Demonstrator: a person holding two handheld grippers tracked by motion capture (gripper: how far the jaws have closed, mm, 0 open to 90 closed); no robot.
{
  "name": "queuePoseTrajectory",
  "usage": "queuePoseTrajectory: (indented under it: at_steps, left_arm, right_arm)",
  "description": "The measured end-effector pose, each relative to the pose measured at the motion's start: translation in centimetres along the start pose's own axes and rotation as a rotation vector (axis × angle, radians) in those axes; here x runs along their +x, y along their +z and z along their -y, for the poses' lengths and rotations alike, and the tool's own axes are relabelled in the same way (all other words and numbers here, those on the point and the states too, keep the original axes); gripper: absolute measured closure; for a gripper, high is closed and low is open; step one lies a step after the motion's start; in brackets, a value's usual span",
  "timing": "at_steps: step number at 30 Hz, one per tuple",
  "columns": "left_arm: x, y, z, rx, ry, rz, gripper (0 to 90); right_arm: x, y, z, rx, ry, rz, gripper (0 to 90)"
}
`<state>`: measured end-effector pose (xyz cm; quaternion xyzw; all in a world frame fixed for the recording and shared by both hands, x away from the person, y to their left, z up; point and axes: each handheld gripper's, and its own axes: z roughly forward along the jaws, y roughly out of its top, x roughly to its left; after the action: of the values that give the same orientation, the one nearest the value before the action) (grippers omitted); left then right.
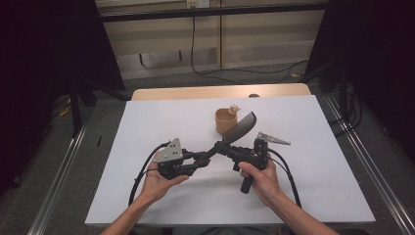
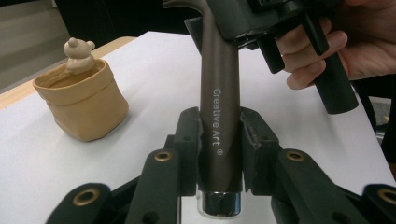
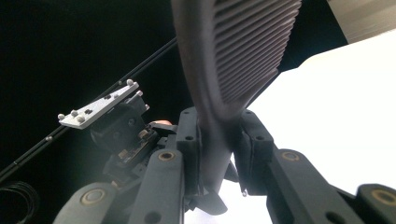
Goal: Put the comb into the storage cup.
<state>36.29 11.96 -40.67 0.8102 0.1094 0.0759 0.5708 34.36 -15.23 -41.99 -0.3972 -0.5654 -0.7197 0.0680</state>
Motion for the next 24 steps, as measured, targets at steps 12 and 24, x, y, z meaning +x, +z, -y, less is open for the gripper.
queuePoseTrajectory:
  at_steps: [12,24]
  left_arm:
    - [-0.17,0.12,0.09,-0.014,-0.017,-0.029,52.7]
    - [-0.16,-0.30,0.16,-0.040,-0.066,-0.089,27.6]
  right_arm:
    - [-0.12,-0.09,-0.15,0.004,-0.017,0.009,73.0]
    - [-0.23,-0.54,-0.67,-0.010,-0.021,0.011,73.0]
